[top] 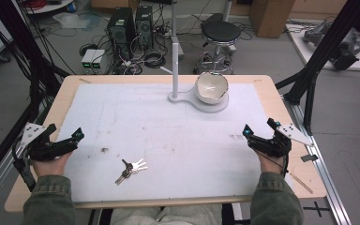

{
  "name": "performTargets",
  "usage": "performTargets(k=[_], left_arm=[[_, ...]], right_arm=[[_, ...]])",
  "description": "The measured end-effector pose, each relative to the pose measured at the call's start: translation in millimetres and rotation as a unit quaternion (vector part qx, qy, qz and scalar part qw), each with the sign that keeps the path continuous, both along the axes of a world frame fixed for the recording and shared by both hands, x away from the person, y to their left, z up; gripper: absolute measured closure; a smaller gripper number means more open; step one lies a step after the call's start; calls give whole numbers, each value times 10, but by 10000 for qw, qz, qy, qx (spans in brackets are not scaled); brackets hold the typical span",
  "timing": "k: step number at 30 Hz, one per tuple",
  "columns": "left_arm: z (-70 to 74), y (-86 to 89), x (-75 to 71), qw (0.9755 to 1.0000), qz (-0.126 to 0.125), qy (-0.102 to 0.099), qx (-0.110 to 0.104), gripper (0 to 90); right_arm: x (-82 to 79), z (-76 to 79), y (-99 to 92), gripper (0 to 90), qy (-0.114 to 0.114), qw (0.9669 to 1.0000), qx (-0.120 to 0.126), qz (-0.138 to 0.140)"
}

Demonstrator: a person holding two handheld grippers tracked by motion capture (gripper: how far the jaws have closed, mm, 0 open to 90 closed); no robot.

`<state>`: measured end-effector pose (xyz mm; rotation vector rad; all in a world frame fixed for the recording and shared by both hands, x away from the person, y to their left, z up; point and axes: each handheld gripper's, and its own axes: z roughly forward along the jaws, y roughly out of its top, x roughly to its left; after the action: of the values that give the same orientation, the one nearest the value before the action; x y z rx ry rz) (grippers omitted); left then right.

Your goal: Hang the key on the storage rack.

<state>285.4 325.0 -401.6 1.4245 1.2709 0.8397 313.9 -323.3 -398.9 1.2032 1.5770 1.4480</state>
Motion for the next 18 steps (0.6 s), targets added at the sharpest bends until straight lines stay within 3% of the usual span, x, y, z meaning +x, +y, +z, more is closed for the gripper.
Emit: performTargets(k=[18], left_arm=[[-6,-13,14,10000,-42,58,4,17]], right_arm=[[7,-9,17,6,62,10000,-1,53]])
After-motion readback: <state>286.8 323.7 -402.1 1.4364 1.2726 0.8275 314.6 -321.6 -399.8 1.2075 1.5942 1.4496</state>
